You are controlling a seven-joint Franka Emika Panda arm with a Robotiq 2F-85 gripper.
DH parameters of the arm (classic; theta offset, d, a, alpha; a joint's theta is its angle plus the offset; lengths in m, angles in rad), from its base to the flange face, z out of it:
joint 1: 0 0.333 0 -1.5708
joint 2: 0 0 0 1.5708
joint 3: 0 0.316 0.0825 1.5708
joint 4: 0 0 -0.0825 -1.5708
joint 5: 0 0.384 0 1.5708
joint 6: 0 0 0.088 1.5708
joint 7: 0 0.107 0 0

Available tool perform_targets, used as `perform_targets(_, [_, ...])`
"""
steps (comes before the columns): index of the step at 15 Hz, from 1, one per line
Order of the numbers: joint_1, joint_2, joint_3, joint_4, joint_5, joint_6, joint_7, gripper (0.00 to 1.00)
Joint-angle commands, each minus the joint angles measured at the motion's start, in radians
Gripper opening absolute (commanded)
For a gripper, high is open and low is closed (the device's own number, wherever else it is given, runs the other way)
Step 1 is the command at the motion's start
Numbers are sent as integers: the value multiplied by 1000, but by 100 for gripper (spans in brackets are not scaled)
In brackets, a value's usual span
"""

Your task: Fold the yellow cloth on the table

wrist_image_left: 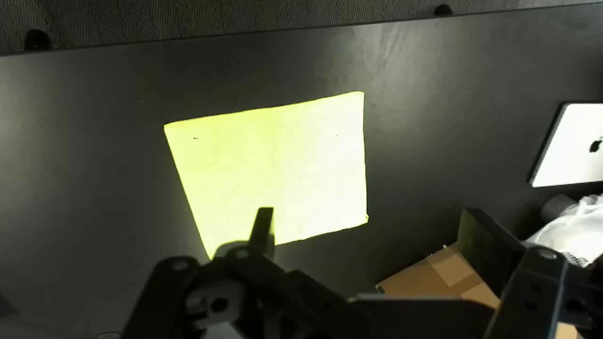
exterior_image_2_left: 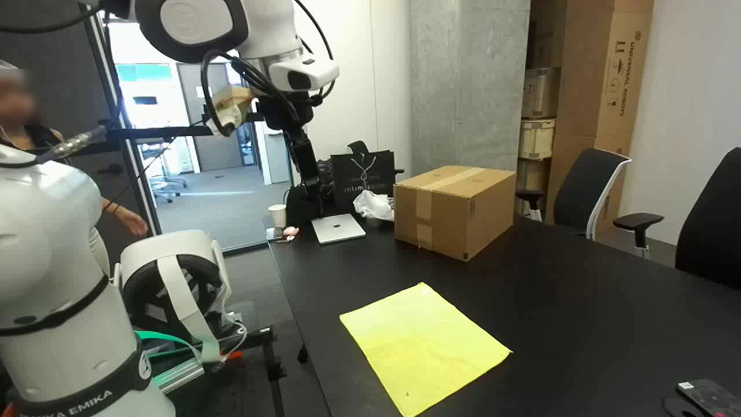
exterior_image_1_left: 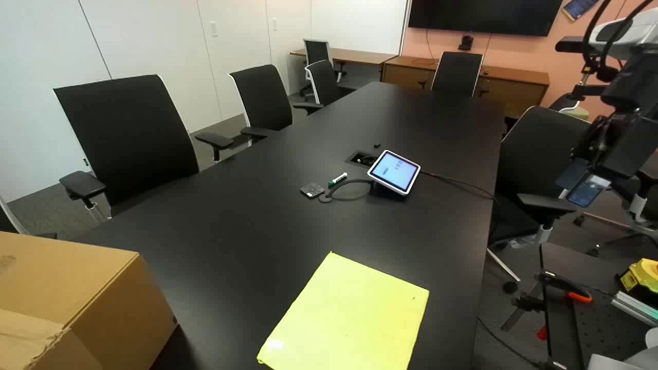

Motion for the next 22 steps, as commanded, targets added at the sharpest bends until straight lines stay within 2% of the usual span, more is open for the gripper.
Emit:
perform_targets(1, [-8,1,7,1,6,-7,-5,100])
perform_targets(4, [-8,7,7,0,6,-7,-5,100])
perform_targets(7, [-15,100,0,7,-3,59,-39,100])
perform_targets(13, [23,480,-38,3,27,313,-187,100])
perform_targets(15, [33,621,-38,3,39,436,-221,100])
perform_targets(17, [65,765,-60,20,117,538,-306,100])
perform_targets(19, [97,907,-68,59,270,597,-460,100])
perform_targets(21, [71,1044,-10,113,423,651,-602,100])
perform_targets(22, [90,1112,-12,146,498,678,-669,100])
